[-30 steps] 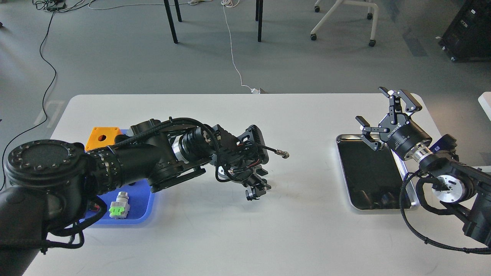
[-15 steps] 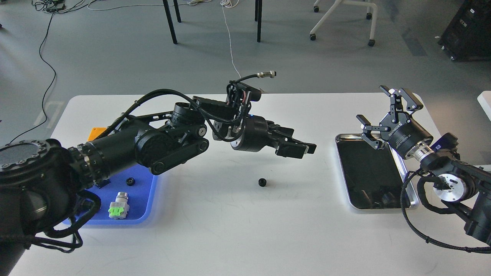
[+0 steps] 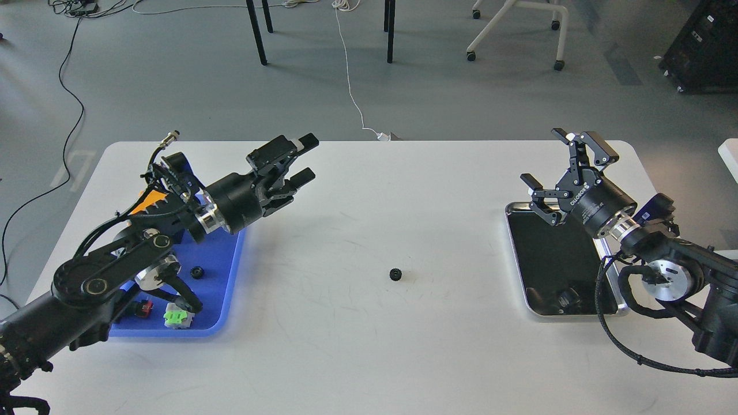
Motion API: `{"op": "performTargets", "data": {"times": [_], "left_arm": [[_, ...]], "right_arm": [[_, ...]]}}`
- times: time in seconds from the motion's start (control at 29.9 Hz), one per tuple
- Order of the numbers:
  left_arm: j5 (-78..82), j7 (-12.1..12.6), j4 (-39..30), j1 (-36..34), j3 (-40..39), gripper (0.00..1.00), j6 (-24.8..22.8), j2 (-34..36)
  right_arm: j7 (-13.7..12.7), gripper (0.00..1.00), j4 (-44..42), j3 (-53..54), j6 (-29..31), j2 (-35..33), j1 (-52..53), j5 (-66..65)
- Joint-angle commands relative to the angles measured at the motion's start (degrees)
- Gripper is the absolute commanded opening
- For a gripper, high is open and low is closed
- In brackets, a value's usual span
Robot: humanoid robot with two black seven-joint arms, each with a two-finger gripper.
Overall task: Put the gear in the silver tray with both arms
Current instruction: 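Open the left gripper to set the gear on the table, withdraw, then reach the right gripper down to the black gear and grasp it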
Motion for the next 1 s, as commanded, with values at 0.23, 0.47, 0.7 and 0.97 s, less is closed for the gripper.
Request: {"op": "performTargets", "data": {"times": [0.23,0.47,0.7,0.97], "left_arm": [[-10.0,0.0,-0.5,9.1,-14.6,0.98,-0.8,2.7],[-11.5,0.0,-0.5,9.4,-14.8,0.98,-0.8,2.6],[-11.5,0.0,-0.8,9.4,-14.7,0.98,-0.9,2.6],[-11.5,0.0,-1.6,9.5,-14.7,0.98,-0.9,2.7]], "right_arm": [[0.0,0.99,3.9,-4.9,0.0,0.3,10.0,-27.8],[0.0,0.99,6.0,-26.9,0.0,4.7,29.1,-41.3],[0.0,0.99,6.1,-38.3,-1.1,13.0,38.5,-54.3],[0.0,0.99,5.9,-50.1,-11.3,21.1,42.3,-66.0]]}}
